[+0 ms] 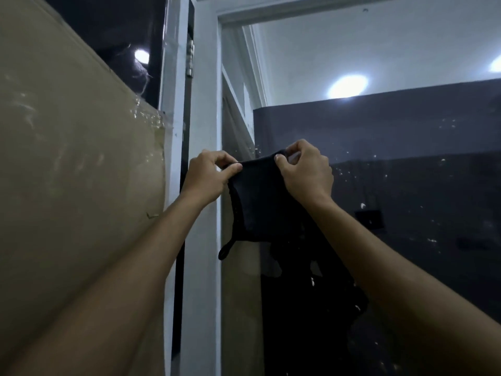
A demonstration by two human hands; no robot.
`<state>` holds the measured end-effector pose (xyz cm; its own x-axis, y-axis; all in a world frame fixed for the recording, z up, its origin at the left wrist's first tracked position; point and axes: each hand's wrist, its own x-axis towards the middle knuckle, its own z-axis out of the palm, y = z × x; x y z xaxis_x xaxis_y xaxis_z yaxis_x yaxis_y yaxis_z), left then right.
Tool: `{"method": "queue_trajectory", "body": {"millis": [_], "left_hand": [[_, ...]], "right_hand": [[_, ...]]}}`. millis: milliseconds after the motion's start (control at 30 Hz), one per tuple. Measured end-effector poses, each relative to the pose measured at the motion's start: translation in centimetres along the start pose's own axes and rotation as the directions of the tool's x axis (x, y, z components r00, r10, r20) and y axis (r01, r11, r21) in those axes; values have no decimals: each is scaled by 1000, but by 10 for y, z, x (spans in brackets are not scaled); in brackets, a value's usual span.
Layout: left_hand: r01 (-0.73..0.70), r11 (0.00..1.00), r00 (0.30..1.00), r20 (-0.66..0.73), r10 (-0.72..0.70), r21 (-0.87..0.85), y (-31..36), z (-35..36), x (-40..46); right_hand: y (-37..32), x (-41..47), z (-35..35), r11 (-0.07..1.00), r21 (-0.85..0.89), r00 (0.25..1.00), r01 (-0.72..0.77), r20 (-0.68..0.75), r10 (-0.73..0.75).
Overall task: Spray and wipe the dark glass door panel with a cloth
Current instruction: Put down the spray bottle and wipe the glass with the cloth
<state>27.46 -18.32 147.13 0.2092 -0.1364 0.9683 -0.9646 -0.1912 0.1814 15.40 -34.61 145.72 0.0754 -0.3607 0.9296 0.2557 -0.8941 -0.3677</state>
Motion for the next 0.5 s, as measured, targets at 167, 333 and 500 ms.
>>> {"method": "queue_trajectory", "body": {"millis": [167, 333, 500], "left_hand": [[-33, 999, 994, -104, 32, -5, -7, 7, 47], [-136, 953, 964, -186, 191, 272, -9, 10, 70], [-217, 936, 897, -321, 303, 277, -31, 24, 71]], "right_hand": [[-9, 34, 27, 987, -120, 985, 110, -119, -124], [-4, 64, 50, 898, -341, 896, 279, -245, -372], [9, 60, 69, 675, -664, 749, 321, -259, -610]]}}
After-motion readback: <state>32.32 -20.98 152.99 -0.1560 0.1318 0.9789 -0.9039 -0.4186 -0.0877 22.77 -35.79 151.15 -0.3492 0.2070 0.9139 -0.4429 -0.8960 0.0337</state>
